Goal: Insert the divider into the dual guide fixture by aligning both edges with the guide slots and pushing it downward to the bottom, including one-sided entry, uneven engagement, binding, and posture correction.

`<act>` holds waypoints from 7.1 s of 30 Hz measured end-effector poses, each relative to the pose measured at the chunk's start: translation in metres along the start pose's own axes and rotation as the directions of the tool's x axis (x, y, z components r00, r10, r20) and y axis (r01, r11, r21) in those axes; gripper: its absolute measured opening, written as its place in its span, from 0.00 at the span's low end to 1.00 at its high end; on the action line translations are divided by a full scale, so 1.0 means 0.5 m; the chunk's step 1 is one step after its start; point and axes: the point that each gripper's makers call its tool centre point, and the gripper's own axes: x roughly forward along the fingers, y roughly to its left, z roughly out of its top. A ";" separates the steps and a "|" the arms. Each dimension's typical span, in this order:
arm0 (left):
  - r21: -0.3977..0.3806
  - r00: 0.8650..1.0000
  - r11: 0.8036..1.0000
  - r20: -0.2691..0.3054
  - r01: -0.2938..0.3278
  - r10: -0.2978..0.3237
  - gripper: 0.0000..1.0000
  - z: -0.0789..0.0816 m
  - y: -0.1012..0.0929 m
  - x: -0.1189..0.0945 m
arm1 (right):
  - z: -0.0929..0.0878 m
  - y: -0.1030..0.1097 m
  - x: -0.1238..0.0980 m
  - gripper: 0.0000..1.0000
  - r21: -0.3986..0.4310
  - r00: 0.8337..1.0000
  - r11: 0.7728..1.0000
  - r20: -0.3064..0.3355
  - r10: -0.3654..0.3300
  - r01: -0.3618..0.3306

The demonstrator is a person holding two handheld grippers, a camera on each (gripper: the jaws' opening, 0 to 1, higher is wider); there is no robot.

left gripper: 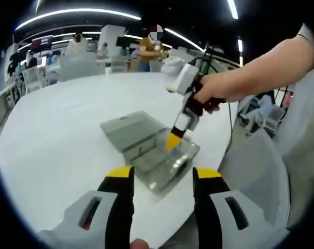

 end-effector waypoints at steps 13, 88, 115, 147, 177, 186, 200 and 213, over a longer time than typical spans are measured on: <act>-0.009 0.997 1.000 -0.077 -0.005 0.004 0.46 -0.021 0.011 0.006 | -0.002 0.018 -0.059 0.00 -0.315 0.956 0.944 0.230 0.181 -0.103; -0.222 0.792 0.875 -0.558 -0.431 0.248 0.54 -0.153 0.195 0.027 | -0.109 -0.004 -0.163 0.47 -0.743 0.811 0.667 0.422 0.404 0.055; -0.234 0.718 0.807 -0.628 -0.543 0.300 0.51 -0.179 0.243 0.031 | -0.126 -0.029 -0.166 0.48 -0.783 0.835 0.616 0.396 0.383 0.089; -0.159 0.613 0.767 -0.708 -0.621 0.350 0.45 -0.205 0.271 0.038 | -0.122 -0.041 -0.156 0.48 -0.775 0.834 0.626 0.402 0.379 0.089; -0.148 0.603 0.765 -0.714 -0.627 0.356 0.32 -0.205 0.260 0.037 | -0.124 -0.045 -0.157 0.47 -0.771 0.835 0.630 0.405 0.372 0.094; -0.121 0.604 0.796 -0.720 -0.593 0.341 0.30 -0.204 0.259 0.036 | -0.124 -0.046 -0.158 0.47 -0.770 0.836 0.631 0.406 0.370 0.095; -0.117 0.623 0.822 -0.714 -0.557 0.320 0.29 -0.204 0.254 0.032 | -0.123 -0.045 -0.161 0.47 -0.773 0.835 0.627 0.406 0.370 0.098; -0.191 0.691 0.835 -0.670 -0.516 0.274 0.29 -0.177 0.242 0.031 | -0.118 -0.043 -0.164 0.47 -0.768 0.831 0.635 0.406 0.380 0.085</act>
